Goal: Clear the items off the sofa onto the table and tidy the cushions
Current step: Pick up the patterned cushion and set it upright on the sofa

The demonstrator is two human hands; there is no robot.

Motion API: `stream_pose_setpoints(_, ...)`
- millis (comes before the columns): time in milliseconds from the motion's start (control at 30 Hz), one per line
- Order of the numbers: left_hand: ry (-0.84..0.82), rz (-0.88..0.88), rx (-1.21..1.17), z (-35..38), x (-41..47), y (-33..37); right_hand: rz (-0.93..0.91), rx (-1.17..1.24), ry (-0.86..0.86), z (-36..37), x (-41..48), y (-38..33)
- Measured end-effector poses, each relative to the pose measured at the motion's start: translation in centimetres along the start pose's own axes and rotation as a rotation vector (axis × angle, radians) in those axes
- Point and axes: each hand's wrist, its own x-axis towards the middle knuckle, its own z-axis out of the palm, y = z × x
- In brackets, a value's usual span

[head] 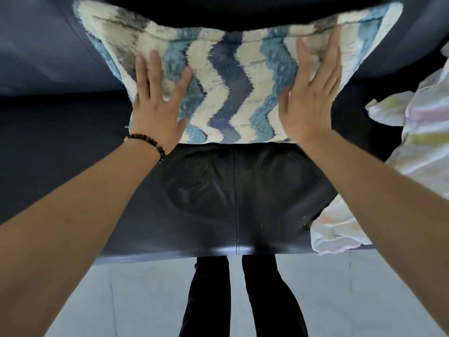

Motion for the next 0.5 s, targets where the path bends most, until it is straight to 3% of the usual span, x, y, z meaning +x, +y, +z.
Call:
stream_pose_setpoints(133, -0.032, 0.012, 0.032, 2.0, 0.8, -0.2, -0.132, -0.078, -0.421, 3.4, -2.6, 0.9)
stream_pose_setpoints(267, -0.157, -0.036, -0.059, 1.5, 3.3, -0.5, -0.094, -0.064, -0.546, 3.4, 0.9, 0.6)
stream_pose_setpoints(367, -0.089, -0.083, -0.300, -0.6, 2.6, 0.0, -0.026, 0.063, -0.578, 1.5, 1.4, -0.1)
stream_pose_setpoints(500, 0.195, -0.237, -0.697, -6.3, -4.6, 2.0, 0.041, 0.425, -0.365, -4.5, -3.0, -1.6)
